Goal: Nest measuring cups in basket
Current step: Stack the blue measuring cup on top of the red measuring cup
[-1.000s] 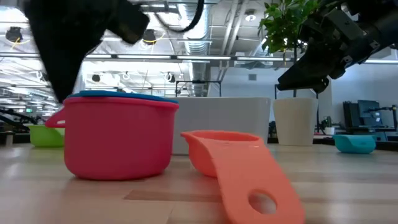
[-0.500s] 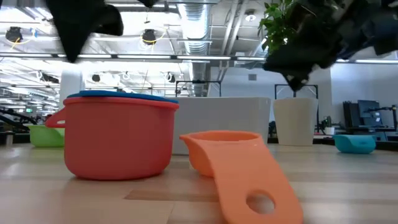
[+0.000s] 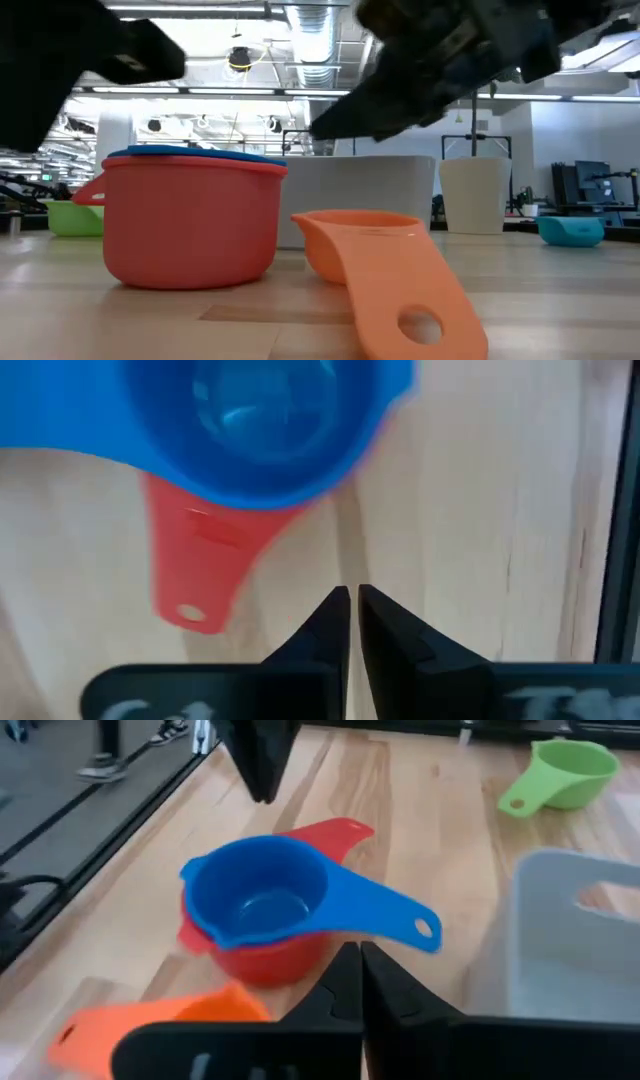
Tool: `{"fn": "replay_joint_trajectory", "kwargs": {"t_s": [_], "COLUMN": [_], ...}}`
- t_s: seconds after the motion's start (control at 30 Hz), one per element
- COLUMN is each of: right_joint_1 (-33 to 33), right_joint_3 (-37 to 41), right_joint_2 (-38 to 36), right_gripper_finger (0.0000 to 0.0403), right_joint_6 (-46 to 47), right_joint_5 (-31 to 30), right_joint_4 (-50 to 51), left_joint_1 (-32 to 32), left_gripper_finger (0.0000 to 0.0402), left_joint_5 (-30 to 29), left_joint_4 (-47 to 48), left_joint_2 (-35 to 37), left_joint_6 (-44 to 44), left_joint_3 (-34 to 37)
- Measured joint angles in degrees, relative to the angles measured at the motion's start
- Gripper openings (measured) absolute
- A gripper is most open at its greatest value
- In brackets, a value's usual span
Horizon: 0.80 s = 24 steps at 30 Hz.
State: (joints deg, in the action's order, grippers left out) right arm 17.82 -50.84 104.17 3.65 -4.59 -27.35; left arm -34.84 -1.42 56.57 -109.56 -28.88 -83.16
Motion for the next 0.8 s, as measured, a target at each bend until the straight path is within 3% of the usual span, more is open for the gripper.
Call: {"fn": "replay_joint_trajectory", "kwargs": {"t_s": [0.2, 0.33, 0.47, 0.67, 0.8], "right_joint_1": [-0.99, -0.99, -0.65, -1.15, -2.2], "right_joint_3": [-7.96, -11.97, -13.12, -13.1, -13.1], "right_joint_2": [7.49, 10.98, 11.42, 11.27, 11.22], "right_gripper_finger": [0.0013, 0.0008, 0.001, 0.001, 0.0009], "right_joint_6": [-0.83, -1.48, -1.78, -2.7, -2.84], "right_joint_5": [0.21, 0.19, 0.04, 0.48, 5.12], "right_joint_4": [4.57, 9.39, 11.09, 9.23, 6.4], "left_joint_1": [-3.53, -4.16, -3.84, -2.61, -1.21], "left_gripper_finger": [0.0013, 0.0013, 0.0013, 0.0013, 0.0013], "left_joint_5": [-8.46, -8.9, -8.75, -13.73, -15.34], "left_joint_4": [-2.85, -5.99, -6.86, -7.45, -8.92], "left_joint_2": [0.0, -0.02, -0.02, -0.02, -0.02], "left_joint_6": [-3.25, -3.23, -3.35, -2.09, -1.29], "left_joint_3": [3.71, 7.33, 10.09, 10.83, 10.83]}}
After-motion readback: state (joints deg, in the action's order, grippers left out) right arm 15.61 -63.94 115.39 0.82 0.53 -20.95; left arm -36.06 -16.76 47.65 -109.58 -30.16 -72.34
